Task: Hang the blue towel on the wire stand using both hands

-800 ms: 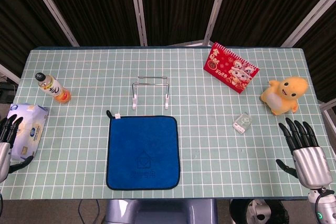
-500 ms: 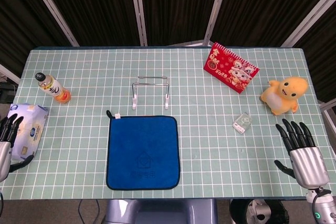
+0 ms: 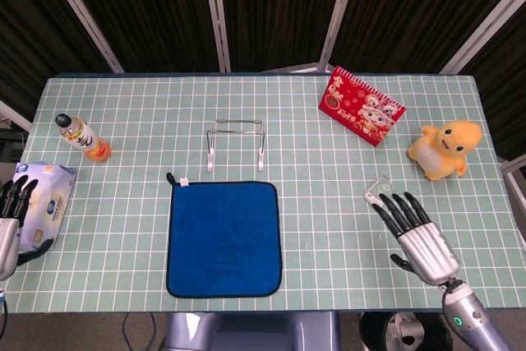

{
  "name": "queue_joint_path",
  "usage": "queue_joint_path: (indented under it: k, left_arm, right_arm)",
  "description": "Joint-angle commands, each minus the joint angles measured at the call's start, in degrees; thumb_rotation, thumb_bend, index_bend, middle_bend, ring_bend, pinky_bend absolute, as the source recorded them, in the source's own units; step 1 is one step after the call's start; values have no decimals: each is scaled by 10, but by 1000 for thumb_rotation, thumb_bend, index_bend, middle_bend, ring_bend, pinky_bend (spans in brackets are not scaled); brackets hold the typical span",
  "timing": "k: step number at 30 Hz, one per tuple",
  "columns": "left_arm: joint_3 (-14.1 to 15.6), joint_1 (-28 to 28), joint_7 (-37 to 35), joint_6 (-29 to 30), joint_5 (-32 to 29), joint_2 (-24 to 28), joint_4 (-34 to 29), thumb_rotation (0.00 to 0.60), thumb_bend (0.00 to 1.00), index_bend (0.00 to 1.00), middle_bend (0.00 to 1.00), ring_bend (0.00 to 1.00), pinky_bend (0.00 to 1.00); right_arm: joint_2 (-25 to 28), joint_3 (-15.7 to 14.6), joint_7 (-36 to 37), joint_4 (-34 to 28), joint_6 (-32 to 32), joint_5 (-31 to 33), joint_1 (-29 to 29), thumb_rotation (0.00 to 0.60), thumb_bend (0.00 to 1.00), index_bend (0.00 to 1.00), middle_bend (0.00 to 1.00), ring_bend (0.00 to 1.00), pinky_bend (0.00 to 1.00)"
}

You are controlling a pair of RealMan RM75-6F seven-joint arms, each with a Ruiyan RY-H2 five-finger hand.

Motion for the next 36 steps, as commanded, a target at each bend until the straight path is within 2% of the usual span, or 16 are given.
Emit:
queue_joint_path:
  k: [1, 6, 7, 10, 11, 15, 25, 36]
  left_arm:
    - [-6, -7, 12, -11, -15, -8, 5, 600, 27, 0, 0, 0, 0]
    - [-19, -22, 33, -34, -46, -24, 19, 600, 29, 0, 0, 0, 0]
    - [-21, -26, 34, -37, -47, -27, 25, 600, 28, 0, 0, 0, 0]
    - [-24, -31, 34, -41, -50, -36, 42, 600, 27, 0, 0, 0, 0]
    - [-25, -32, 32, -42, -51, -38, 46, 600, 26, 0, 0, 0, 0]
    - [-26, -34, 32, -42, -53, -46, 58, 600, 27, 0, 0, 0, 0]
    - [-25, -33, 42, -34, -54, -50, 58, 600, 27, 0, 0, 0, 0]
    - [-22, -35, 61, -35, -60, -54, 51, 600, 26, 0, 0, 0, 0]
  right_arm:
    - [-29, 3, 49, 39, -76, -33, 77, 600, 0, 11, 0, 0, 0]
    - [-62, 17, 86, 62, -137, -55, 155, 600, 0, 88, 0, 0, 0]
    - [-69, 20, 92, 68, -142, -62, 168, 600, 3, 153, 0, 0, 0]
    - [-93, 23, 100, 93, -156, -83, 203, 600, 53, 160, 0, 0, 0]
    - [-101, 22, 104, 102, -159, -89, 214, 600, 77, 116, 0, 0, 0]
    - [-143, 10, 120, 153, -172, -116, 255, 600, 116, 146, 0, 0, 0]
    - [-219, -8, 125, 261, -182, -134, 307, 600, 235, 167, 0, 0, 0]
    - [-264, -31, 133, 338, -157, -140, 331, 600, 237, 164, 0, 0, 0]
